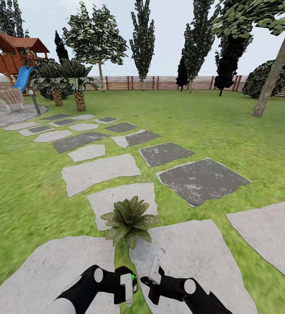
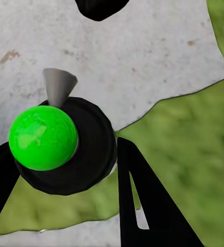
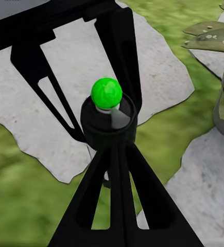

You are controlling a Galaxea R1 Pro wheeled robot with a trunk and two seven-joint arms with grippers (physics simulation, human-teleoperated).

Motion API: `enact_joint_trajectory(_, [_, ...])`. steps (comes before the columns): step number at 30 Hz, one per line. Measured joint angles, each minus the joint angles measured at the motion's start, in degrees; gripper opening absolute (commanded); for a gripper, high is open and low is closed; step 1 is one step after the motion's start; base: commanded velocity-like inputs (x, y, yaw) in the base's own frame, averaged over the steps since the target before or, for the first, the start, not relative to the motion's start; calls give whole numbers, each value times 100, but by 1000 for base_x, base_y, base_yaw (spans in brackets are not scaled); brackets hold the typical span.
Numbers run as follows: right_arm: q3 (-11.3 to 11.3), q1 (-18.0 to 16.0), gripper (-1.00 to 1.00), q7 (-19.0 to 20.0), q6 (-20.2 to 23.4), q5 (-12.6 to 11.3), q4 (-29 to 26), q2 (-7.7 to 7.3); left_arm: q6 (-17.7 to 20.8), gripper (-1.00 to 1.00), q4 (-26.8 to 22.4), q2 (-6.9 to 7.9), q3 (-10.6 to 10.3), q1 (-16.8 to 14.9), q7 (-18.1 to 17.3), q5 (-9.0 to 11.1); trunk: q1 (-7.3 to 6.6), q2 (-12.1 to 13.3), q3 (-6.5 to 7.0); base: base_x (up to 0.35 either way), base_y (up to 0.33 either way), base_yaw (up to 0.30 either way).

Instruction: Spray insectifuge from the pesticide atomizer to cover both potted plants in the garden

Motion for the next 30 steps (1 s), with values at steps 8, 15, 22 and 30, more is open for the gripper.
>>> enact_joint_trajectory(8, [0, 0, -100, 0, 0, 0, -1, 0, -5, -100, 8, -46, 0, 8, -2, -10, 0, 0, 0, 0, 0, 0])
enact_joint_trajectory(15, [-2, 0, -100, 0, 0, 1, -4, 0, -5, -100, 30, -75, -2, 17, -3, -10, 0, 0, 0, 0, 0, 0])
enact_joint_trajectory(22, [-2, 0, -100, 0, 0, 7, -8, 0, -5, -100, 73, -81, -7, 26, -7, -10, 0, 0, 0, 0, 0, 0])
enact_joint_trajectory(30, [-2, 0, -100, 0, 0, 9, -9, 0, -14, -100, 88, -130, -8, 26, -3, -8, 0, 0, 0, 0, 0, 0])
